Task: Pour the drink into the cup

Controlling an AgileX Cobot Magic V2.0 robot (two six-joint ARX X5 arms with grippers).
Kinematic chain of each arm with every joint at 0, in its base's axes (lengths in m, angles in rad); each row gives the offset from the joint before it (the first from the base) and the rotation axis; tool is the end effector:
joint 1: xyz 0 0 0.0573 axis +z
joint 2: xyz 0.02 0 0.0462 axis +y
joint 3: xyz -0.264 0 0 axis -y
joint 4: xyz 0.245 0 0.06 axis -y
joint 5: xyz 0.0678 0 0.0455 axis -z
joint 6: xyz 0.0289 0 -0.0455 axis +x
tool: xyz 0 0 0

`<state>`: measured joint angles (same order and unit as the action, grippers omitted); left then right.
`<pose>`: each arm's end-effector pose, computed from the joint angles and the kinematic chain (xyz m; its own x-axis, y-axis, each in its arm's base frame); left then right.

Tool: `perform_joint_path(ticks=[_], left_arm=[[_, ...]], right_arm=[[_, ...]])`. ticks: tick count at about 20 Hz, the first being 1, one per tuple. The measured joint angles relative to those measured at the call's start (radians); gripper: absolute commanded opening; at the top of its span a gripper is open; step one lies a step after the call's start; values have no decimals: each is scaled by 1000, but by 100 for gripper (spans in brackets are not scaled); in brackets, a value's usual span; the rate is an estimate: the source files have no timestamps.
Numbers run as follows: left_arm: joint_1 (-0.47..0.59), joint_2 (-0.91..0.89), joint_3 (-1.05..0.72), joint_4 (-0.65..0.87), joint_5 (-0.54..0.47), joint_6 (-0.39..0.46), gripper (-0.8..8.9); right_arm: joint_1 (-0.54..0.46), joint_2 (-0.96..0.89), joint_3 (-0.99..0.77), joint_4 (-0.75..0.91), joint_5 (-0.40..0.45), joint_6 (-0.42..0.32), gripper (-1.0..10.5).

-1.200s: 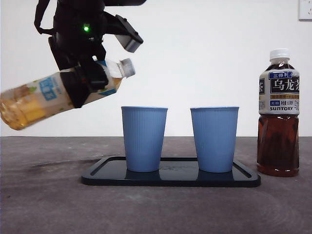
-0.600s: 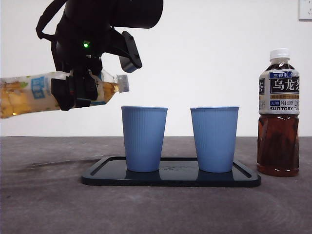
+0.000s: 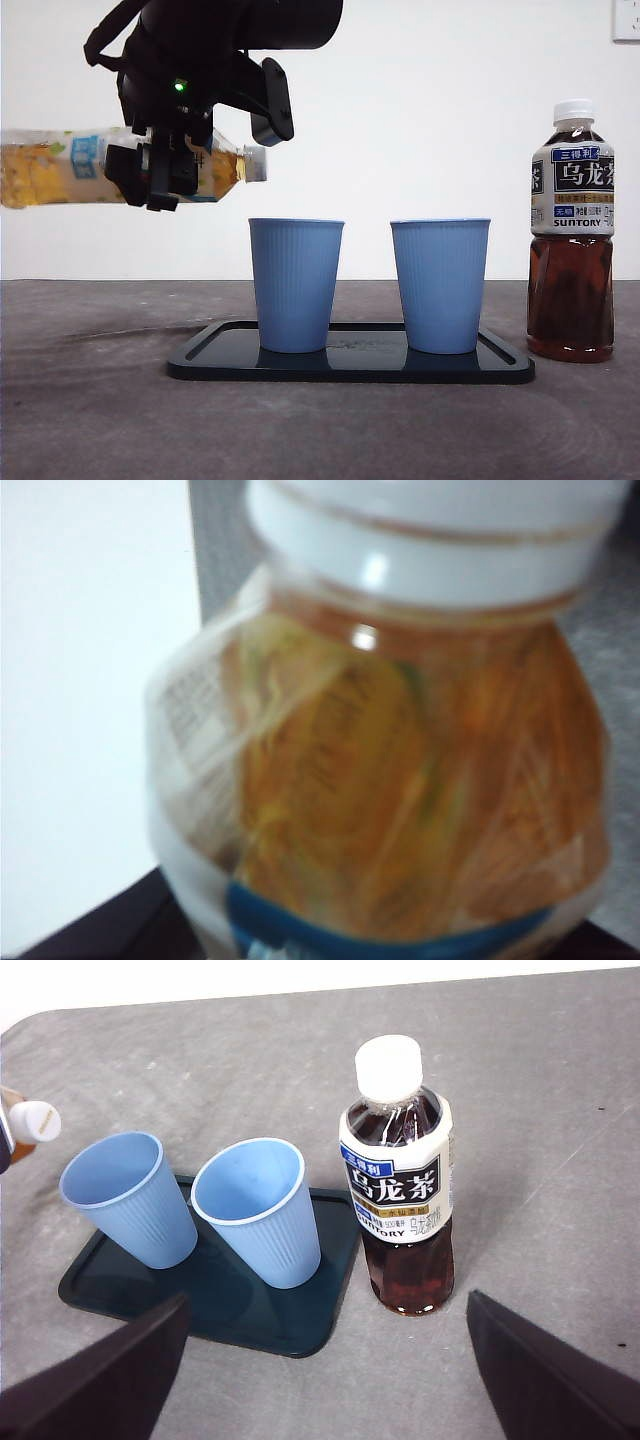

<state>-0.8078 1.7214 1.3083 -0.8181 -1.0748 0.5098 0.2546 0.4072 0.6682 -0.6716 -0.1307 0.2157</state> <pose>0.2501 -0.2247 0.2442 0.7452 0.4932 -0.4487 0.4415 0.1393 0.8864 0.0835 0.0256 0.2907 0.8469 0.3551 -0.3958 -0.2742 0.9294 0.2471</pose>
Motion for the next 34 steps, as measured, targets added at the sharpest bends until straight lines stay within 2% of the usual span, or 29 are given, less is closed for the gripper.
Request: perform_joint_path(ticks=[5,15,17,20,22,25,29,32,34], left_arm=[[-3,14,0,0,-50,43,217],[-32,34,0,22,-54,72,217],[-33,34,0,18,-55,31,217],[-33,26,0,-9,-44,-92,217],[-32,-20,0,-52,52,-191,217],[1,-137,0,-71,265,-358,215],[82,-283,-14,-49,444,-512,215],[148,-433,-131,102,529,-554,215],[202,-533,-257,247,639,-558,215]], right_arm=[[0,0,0,-1,0,0,442],[0,0,0,-27,0,-2,442],[0,0,0,-27,0,-3,442],[0,0,0,-27,0,-6,442],[0,0,0,-27,0,-10,442],[0,0,0,-27,0,-14,442],[0,0,0,-27,-13,-27,442],[0,0,0,-27,-34,-30,442],[0,0,0,-26,-61,-32,442]])
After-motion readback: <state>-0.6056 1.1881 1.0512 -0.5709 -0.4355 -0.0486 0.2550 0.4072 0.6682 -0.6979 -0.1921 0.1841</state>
